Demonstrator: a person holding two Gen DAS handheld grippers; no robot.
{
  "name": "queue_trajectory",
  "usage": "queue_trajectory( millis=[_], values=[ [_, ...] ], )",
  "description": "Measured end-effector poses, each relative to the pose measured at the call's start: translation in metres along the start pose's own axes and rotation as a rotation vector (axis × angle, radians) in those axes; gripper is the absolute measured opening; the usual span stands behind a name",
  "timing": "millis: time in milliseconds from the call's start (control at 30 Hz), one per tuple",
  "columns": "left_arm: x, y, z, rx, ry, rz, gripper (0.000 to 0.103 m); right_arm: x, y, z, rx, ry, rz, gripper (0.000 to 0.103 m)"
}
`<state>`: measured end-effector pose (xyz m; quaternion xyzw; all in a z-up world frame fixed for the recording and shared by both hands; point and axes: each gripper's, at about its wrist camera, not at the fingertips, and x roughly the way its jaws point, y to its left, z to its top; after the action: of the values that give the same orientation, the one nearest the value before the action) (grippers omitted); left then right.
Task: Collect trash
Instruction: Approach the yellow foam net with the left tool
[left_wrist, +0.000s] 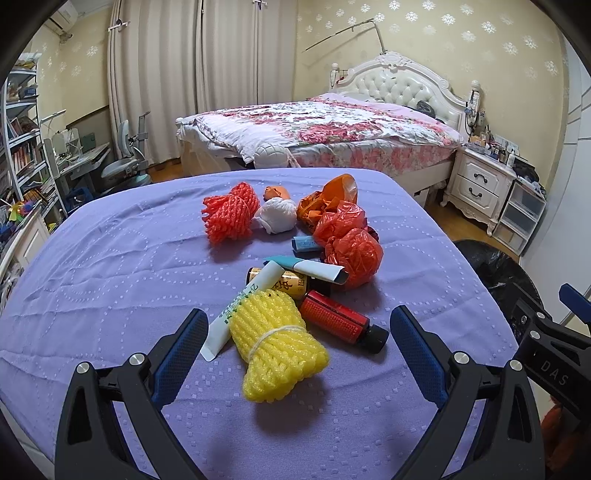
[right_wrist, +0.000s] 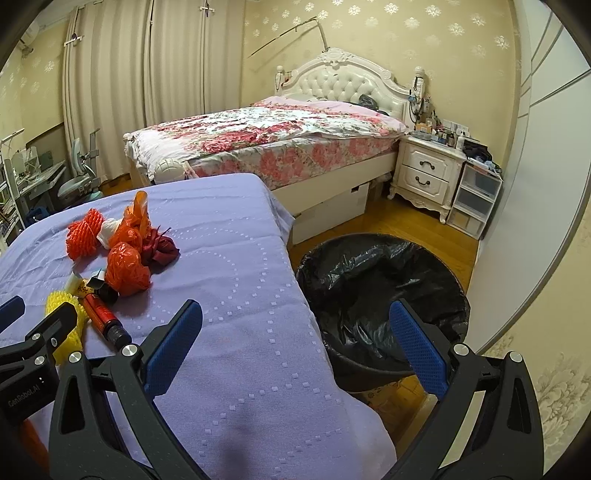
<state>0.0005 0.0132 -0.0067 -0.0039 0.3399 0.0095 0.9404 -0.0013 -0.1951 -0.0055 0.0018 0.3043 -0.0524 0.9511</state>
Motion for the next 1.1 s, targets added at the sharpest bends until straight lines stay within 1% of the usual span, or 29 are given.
queue_trajectory(
  millis=[1100],
  values=[
    [-0.0020, -0.0039, -0.0049, 0.004, 0.010, 0.003, 0.096, 0.0003, -0.0080, 0.0017, 0.014, 0.006, -0.009, 0.099]
  ],
)
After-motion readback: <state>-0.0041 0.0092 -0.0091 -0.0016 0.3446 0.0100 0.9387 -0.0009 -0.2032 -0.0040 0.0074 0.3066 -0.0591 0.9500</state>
